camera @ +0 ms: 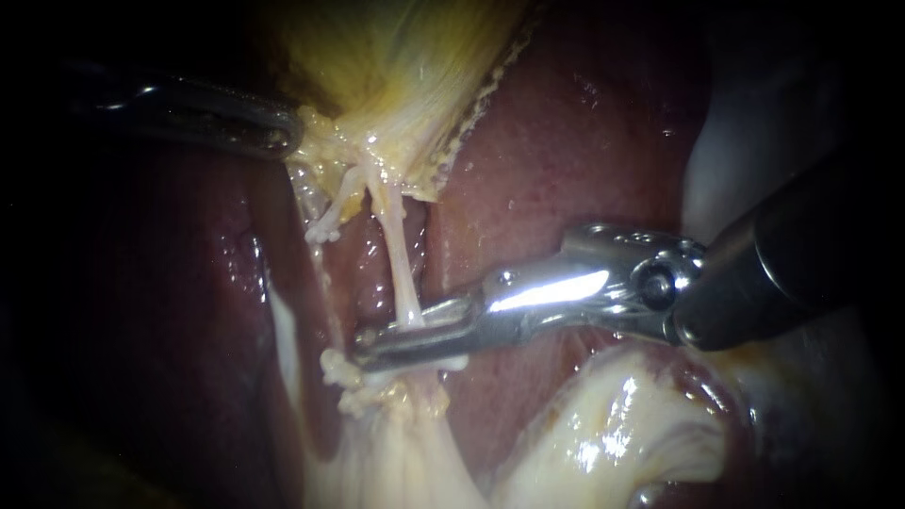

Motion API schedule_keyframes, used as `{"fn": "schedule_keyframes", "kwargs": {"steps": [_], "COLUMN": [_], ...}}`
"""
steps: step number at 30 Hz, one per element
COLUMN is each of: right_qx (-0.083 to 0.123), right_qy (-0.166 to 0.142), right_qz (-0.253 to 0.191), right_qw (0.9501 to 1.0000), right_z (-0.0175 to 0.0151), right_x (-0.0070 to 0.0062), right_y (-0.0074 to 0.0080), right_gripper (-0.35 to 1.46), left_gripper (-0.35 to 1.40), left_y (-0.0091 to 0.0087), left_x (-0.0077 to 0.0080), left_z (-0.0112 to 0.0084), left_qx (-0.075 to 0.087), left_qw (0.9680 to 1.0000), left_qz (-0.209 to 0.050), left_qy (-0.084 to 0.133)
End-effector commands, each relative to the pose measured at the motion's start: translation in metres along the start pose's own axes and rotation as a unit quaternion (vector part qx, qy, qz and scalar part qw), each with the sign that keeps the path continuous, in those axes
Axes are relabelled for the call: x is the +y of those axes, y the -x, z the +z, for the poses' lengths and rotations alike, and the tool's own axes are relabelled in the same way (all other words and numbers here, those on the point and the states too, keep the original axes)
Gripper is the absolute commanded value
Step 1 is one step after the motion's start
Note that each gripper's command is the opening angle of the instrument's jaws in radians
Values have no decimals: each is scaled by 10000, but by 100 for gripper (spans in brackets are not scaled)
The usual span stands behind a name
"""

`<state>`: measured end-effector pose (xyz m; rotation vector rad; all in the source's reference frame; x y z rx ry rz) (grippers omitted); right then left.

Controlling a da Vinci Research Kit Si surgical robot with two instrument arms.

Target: Clipping second clip right tube

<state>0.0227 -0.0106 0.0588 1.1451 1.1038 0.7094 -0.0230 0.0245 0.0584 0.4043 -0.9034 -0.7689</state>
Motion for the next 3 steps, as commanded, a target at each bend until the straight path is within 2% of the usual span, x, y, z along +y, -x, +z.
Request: {"fn": "schedule_keyframes", "kwargs": {"steps": [1,3], "right_qx": [-1,-3], "right_qy": [-1,-2], "right_qz": [-2,-3], "right_qw": [10000,10000], "right_z": [0,0], "right_x": [0,0], "right_y": [0,1], "right_gripper": [-35,-35], "left_gripper": [-35,-35], "left_y": [0,0], "left_x": [0,0], "left_z": [0,0], "left_qx": [0,0], "left_qw": [10000,10000], "left_qz": [0,0], "left_qy": [-1,-1]}}
